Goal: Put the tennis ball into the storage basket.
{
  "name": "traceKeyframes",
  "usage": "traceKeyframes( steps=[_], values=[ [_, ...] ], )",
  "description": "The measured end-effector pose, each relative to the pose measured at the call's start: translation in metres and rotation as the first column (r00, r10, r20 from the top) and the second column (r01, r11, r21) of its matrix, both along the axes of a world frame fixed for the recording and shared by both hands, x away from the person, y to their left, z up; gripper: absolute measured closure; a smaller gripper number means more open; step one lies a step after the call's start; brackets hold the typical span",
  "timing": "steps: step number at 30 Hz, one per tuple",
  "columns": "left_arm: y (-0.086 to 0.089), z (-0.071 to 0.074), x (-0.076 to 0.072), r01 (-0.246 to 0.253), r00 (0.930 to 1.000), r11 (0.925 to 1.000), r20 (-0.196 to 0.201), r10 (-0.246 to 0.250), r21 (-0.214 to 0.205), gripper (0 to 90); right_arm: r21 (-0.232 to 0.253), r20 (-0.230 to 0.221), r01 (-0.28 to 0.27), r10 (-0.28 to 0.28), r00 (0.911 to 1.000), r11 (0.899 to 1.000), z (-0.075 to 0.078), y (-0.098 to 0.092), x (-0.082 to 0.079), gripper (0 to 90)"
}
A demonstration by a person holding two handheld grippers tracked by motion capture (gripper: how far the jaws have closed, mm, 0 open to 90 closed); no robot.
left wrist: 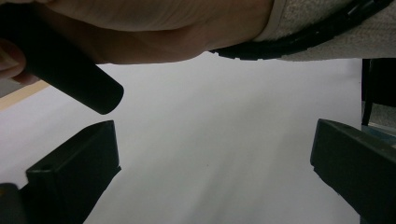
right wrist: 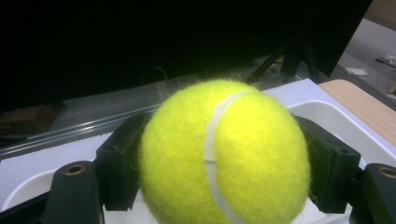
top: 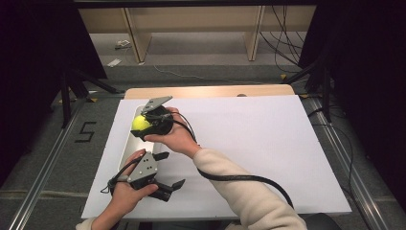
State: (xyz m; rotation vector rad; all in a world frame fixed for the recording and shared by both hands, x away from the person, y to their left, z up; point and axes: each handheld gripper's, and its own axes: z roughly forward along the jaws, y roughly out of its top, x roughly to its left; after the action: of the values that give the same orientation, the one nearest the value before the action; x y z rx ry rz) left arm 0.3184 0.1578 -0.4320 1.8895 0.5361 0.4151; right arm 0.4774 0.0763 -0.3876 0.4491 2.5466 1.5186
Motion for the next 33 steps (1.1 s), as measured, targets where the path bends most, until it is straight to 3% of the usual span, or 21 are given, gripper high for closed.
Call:
traceKeyframes(
  steps=[33],
  values=[
    [-0.0017, 0.0, -0.001, 0.009, 1.0, 0.9999, 0.0, -0.009, 0.005, 0.7, -0.03, -0.02, -0.002, 0.001, 0.9998, 1.0, -0.0083, 0.0066, 0.0087, 26.5]
  ],
)
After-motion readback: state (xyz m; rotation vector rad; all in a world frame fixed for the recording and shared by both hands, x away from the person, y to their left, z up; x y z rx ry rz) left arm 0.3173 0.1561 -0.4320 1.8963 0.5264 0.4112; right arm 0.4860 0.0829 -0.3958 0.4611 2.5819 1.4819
